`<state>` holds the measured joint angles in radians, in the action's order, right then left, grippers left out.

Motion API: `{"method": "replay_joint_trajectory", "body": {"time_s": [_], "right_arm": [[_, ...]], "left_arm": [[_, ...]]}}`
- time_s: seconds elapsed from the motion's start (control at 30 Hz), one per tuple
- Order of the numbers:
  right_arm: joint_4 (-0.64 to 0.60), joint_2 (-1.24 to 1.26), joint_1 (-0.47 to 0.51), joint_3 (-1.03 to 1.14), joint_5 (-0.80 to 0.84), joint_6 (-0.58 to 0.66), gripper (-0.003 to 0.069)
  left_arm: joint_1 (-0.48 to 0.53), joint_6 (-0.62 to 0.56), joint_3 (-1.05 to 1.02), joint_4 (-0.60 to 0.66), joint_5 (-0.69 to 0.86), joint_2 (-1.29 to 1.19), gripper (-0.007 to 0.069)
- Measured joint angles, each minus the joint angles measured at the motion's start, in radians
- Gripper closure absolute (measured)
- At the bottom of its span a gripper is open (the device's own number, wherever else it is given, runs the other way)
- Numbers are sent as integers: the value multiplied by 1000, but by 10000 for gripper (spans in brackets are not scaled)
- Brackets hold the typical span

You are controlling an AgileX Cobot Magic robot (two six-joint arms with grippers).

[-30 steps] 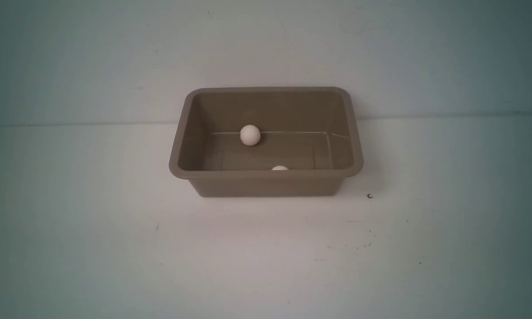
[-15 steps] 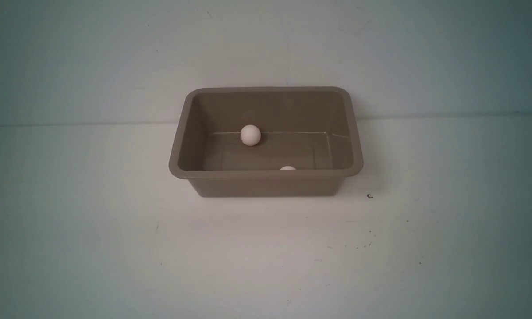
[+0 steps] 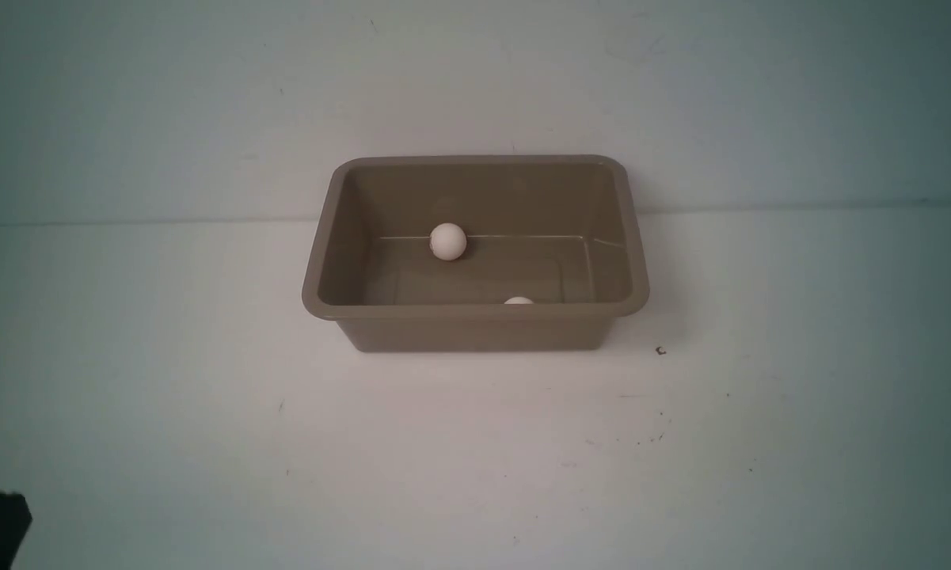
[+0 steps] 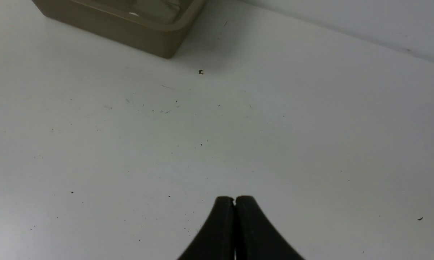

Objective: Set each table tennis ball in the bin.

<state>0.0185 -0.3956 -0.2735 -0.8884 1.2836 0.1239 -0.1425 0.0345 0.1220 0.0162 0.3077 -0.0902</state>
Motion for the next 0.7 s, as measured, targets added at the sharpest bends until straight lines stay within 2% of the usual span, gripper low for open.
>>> {"method": "replay_joint_trajectory", "body": {"time_s": [0.1, 0.43, 0.57, 0.7], "right_arm": [[0, 0, 0, 0, 0, 0, 676], [0, 0, 0, 0, 0, 0, 676], [0, 0, 0, 0, 0, 0, 676], [0, 0, 0, 0, 0, 0, 676]], "left_arm": [[7, 32, -28, -39, 38, 0, 629], [156, -186, -134, 124, -58, 32, 629], [208, -185, -150, 131, -59, 32, 629], [219, -145, -150, 126, -16, 61, 629]]}}
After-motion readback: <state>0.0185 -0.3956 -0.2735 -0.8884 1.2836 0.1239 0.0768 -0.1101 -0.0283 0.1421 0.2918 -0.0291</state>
